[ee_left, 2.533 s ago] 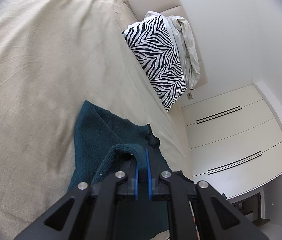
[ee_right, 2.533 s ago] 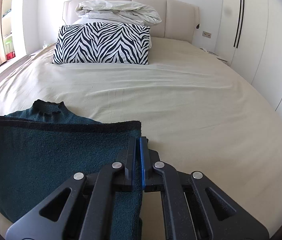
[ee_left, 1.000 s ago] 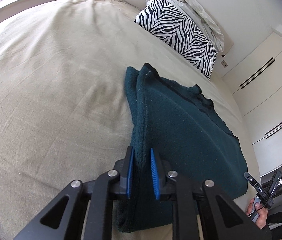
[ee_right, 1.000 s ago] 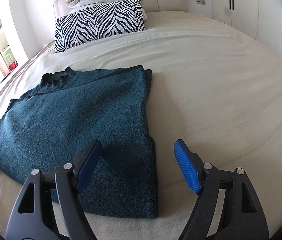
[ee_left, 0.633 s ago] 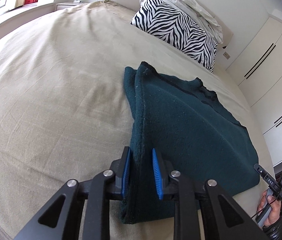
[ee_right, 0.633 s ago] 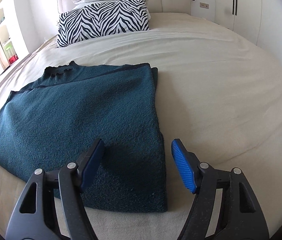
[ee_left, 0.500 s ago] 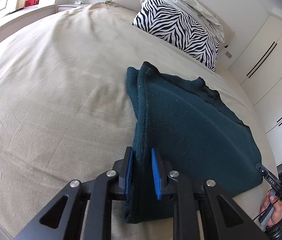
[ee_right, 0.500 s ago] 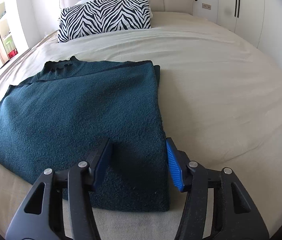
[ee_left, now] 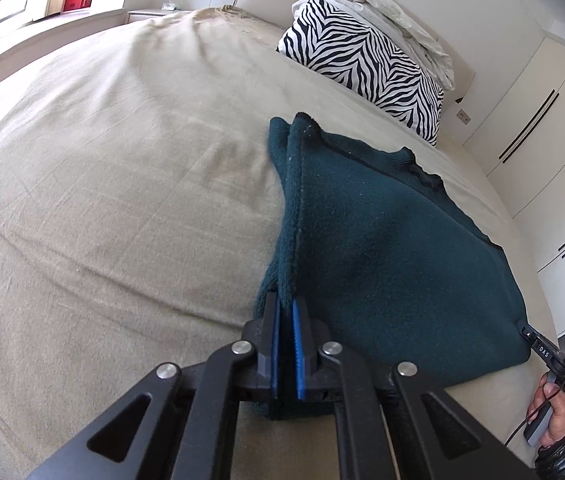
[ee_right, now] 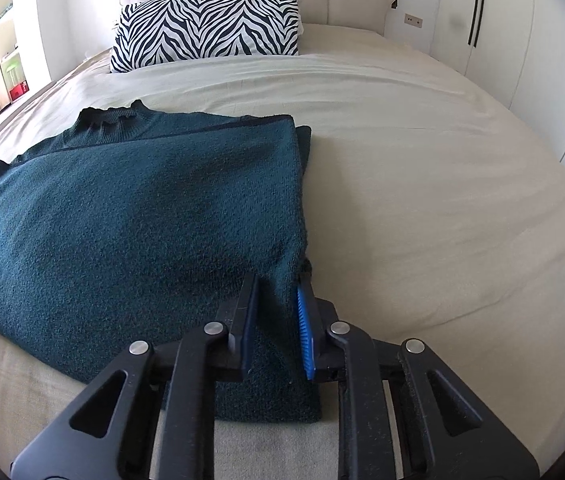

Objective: Fold small clothes

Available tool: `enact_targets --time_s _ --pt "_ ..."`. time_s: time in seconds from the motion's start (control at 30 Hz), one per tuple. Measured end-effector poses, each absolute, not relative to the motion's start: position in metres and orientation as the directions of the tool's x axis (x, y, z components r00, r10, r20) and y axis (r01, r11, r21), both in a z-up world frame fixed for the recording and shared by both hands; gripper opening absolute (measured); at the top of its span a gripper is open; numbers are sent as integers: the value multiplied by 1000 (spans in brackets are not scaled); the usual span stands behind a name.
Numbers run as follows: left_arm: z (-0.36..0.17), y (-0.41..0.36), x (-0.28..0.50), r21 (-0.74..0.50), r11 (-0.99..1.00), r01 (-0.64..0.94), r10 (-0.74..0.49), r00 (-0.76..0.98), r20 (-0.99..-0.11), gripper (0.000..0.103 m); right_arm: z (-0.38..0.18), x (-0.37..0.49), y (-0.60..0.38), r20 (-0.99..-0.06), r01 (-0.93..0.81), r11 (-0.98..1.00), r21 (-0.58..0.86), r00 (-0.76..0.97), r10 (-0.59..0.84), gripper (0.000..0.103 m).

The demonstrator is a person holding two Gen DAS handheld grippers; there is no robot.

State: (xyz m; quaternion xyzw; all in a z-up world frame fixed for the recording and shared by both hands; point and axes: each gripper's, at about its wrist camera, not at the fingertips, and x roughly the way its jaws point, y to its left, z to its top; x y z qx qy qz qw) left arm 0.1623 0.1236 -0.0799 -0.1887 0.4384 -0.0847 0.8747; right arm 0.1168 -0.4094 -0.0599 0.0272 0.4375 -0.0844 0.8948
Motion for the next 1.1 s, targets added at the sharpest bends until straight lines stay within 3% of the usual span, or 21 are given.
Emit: enact_targets --time_s 0.37,0.4,0.5,0.53,0.67,0.8,0.97,1.1 --pt "-83 124 156 -421 907 -3 -334 606 -722 9 -68 117 -420 -791 183 982 40 607 -80 19" --pt "-83 125 155 -428 904 -3 -339 604 -721 9 -67 116 -422 -791 192 980 51 607 -78 22" --pt "-78 126 151 -427 904 -4 -340 597 -726 12 -63 108 -435 -787 248 960 127 615 -55 47" --pt "-74 124 151 -417 909 -5 -332 597 -730 17 -59 103 -440 -775 268 950 163 631 -45 53" --pt "-39 108 146 -337 941 39 -277 664 -695 36 -33 86 -452 -710 324 924 204 699 -88 53" --pt "-10 77 158 -247 962 114 -252 716 -651 59 -9 97 -439 -680 251 935 251 733 -14 53" --pt "-18 36 205 -150 973 173 -229 710 -666 61 3 146 -389 -657 67 934 351 729 195 53" --pt "-65 25 242 -103 984 145 -171 619 -766 61 -8 193 -352 -655 -16 899 438 679 331 53"
